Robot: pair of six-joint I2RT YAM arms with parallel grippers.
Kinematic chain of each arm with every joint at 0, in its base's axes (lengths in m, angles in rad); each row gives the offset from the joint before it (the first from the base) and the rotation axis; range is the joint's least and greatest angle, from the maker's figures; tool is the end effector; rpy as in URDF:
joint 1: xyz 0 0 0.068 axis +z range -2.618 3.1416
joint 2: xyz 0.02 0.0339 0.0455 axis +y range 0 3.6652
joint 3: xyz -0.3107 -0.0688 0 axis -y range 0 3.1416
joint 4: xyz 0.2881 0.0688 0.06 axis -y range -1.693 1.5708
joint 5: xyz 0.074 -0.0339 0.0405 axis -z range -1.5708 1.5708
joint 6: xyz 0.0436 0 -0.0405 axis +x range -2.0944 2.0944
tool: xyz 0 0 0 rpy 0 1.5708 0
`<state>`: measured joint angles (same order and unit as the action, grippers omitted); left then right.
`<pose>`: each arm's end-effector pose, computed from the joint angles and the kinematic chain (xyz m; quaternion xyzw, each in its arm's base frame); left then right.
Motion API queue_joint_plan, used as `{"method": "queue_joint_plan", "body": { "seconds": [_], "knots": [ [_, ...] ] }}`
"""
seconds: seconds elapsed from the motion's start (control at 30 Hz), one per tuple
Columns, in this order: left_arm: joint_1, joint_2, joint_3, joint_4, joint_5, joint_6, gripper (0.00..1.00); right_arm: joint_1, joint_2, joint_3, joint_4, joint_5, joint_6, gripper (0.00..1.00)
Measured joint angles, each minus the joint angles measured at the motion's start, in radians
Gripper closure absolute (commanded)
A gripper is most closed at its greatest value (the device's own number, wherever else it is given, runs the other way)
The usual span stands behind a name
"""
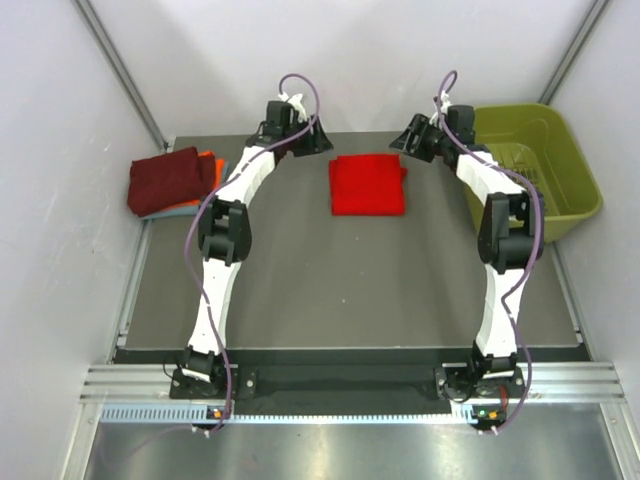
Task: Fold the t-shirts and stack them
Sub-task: Fold the tshirt, then neatly place the folded tshirt to the corner
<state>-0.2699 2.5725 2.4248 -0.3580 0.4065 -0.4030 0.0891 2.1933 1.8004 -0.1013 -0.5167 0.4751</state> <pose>0.6463 -0.1967 0.2426 0.0461 0.8487 -0.3283 0.4120 0.5845 0.0738 0.2580 0.0307 0.8398 0.3487 0.4150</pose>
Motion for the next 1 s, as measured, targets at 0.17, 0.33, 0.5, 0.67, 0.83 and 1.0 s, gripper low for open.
{"method": "queue_joint_plan", "body": {
  "seconds": [0.17, 0.33, 0.5, 0.67, 0.83, 1.0],
  "knots": [
    [0.052, -0.103, -0.182, -0.009, 0.115, -0.043, 0.4, 0.001, -0.081, -0.055, 0.016, -0.018, 0.008, 0.39],
    [0.087, -0.116, -0.359, -0.007, 0.212, -0.107, 0.39, 0.011, -0.08, -0.126, 0.029, -0.032, 0.019, 0.39],
    [0.074, -0.085, -0.39, 0.005, 0.273, -0.162, 0.39, 0.032, -0.024, -0.158, 0.018, -0.038, 0.024, 0.39],
    [0.051, -0.043, -0.346, 0.033, 0.31, -0.201, 0.38, 0.045, 0.022, -0.158, 0.006, -0.037, 0.024, 0.39],
    [0.031, -0.002, -0.295, 0.061, 0.326, -0.224, 0.38, 0.053, 0.03, -0.158, 0.004, -0.037, 0.023, 0.39],
    [0.014, 0.05, -0.238, 0.107, 0.353, -0.25, 0.39, 0.063, 0.033, -0.158, 0.004, -0.034, 0.023, 0.39]
  ]
}}
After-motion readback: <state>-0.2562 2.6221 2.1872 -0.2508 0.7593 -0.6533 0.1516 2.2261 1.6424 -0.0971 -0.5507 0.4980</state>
